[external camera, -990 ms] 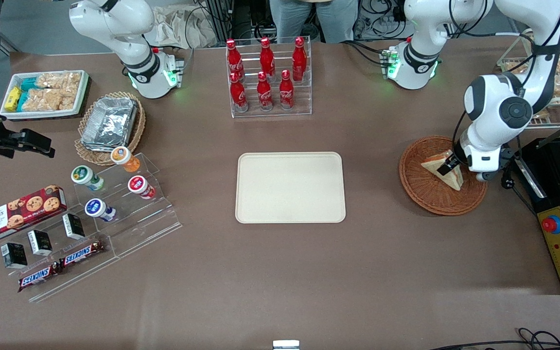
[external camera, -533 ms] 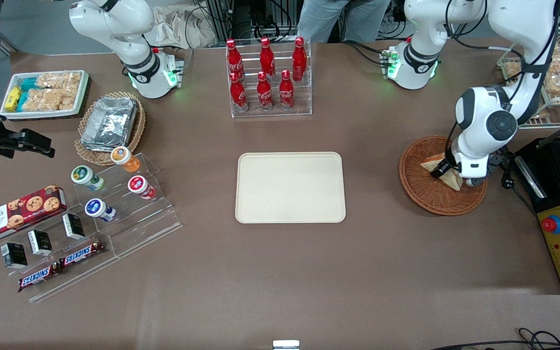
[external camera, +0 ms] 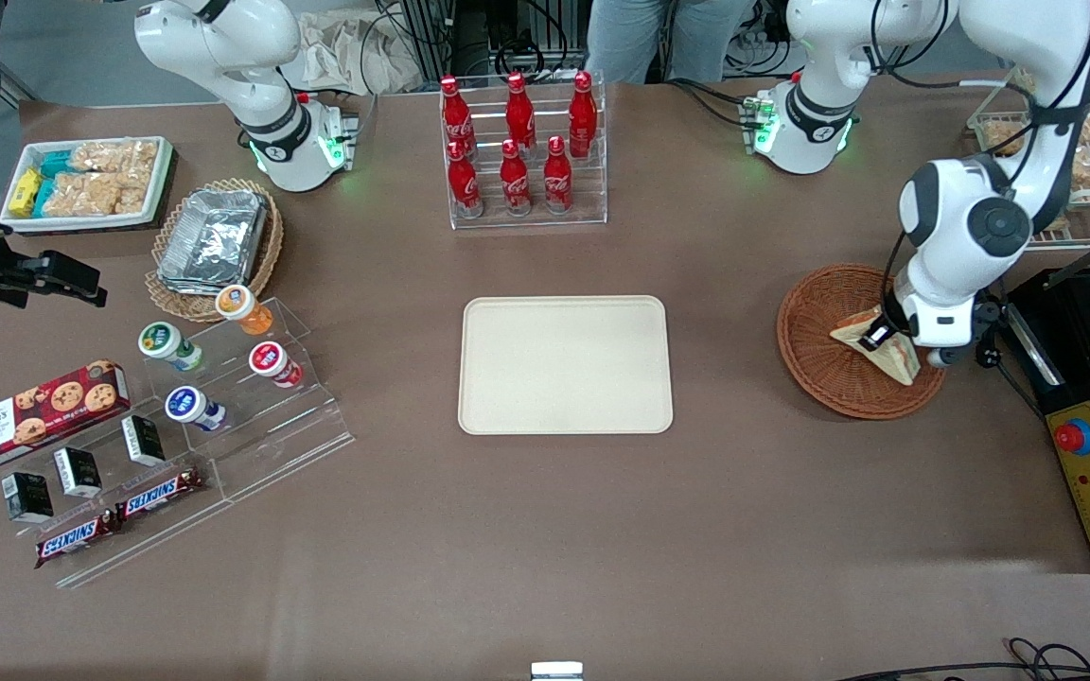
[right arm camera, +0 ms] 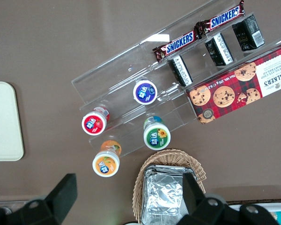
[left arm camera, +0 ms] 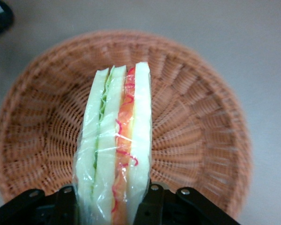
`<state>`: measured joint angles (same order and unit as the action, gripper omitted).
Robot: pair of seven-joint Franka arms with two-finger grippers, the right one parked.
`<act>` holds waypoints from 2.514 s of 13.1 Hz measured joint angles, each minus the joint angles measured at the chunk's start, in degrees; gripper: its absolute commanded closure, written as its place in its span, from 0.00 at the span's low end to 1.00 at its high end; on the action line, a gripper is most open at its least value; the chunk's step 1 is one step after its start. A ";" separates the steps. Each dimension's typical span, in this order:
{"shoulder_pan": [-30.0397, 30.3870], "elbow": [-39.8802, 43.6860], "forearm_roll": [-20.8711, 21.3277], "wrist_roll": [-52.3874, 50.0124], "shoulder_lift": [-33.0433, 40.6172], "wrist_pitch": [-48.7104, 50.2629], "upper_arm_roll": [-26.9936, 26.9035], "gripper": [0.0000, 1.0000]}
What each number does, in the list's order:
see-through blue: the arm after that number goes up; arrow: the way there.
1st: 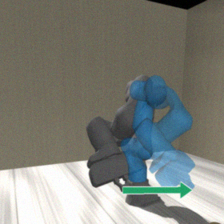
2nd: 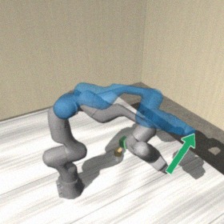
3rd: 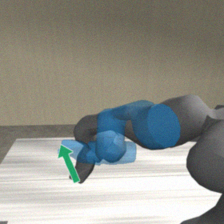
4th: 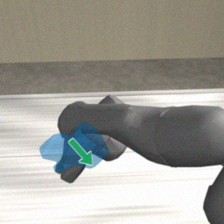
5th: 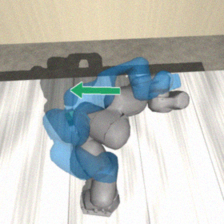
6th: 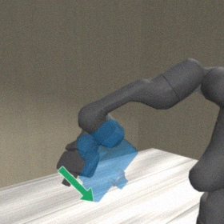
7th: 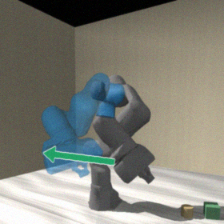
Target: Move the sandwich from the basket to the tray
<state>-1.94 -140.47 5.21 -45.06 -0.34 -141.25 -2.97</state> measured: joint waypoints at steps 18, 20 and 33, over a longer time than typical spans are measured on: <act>-20.88 43.71 -4.19 17.22 -17.83 35.75 12.18 1.00; -23.44 44.10 -2.84 17.11 -21.43 31.12 12.25 1.00; -26.47 37.58 -2.09 9.94 -33.67 12.04 12.05 0.00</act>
<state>-28.41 -102.90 3.12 -35.12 -34.00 -129.21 9.09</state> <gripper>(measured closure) 0.467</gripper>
